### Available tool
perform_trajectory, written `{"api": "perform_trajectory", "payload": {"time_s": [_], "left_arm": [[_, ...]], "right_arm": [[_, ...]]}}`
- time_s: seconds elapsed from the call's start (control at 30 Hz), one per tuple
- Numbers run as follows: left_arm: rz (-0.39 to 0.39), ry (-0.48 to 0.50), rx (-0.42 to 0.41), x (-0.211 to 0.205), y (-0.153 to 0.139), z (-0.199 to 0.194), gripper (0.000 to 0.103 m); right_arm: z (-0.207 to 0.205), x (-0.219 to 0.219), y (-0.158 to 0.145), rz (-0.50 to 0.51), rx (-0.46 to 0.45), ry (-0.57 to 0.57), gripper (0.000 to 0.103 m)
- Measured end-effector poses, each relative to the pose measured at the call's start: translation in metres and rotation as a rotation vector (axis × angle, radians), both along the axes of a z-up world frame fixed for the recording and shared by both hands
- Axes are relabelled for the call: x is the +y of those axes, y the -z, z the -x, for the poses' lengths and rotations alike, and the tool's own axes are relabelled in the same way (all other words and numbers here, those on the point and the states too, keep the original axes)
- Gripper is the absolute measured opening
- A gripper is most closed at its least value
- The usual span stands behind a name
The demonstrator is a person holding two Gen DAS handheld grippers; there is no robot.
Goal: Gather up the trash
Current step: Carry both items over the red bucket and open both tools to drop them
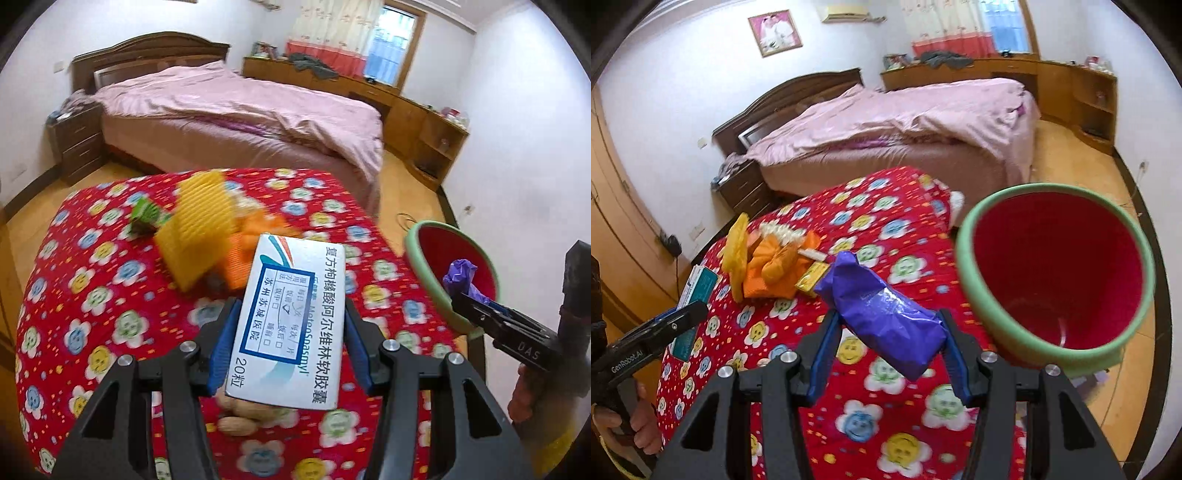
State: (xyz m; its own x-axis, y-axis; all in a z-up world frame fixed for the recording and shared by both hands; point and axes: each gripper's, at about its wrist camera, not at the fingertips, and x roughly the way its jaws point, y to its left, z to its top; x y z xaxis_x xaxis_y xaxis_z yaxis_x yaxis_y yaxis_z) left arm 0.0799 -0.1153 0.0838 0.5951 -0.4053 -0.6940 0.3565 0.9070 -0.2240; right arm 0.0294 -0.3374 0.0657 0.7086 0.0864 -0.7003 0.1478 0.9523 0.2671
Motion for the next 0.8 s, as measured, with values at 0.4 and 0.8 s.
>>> {"api": "perform_trajectory", "payload": {"time_s": [0.4,0.8], "left_arm": [[0.004,0.166,0.004,-0.093,-0.015,-0.006,0.054],[-0.043,0.302,-0.003,-0.193,0.005,-0.027,0.054]], "right_arm": [[0.030,-0.078,-0.012,0.019,-0.016,0.155,0.055],[0.033,-0.148,0.009,0.011,0.032,0.246,0.056]]}}
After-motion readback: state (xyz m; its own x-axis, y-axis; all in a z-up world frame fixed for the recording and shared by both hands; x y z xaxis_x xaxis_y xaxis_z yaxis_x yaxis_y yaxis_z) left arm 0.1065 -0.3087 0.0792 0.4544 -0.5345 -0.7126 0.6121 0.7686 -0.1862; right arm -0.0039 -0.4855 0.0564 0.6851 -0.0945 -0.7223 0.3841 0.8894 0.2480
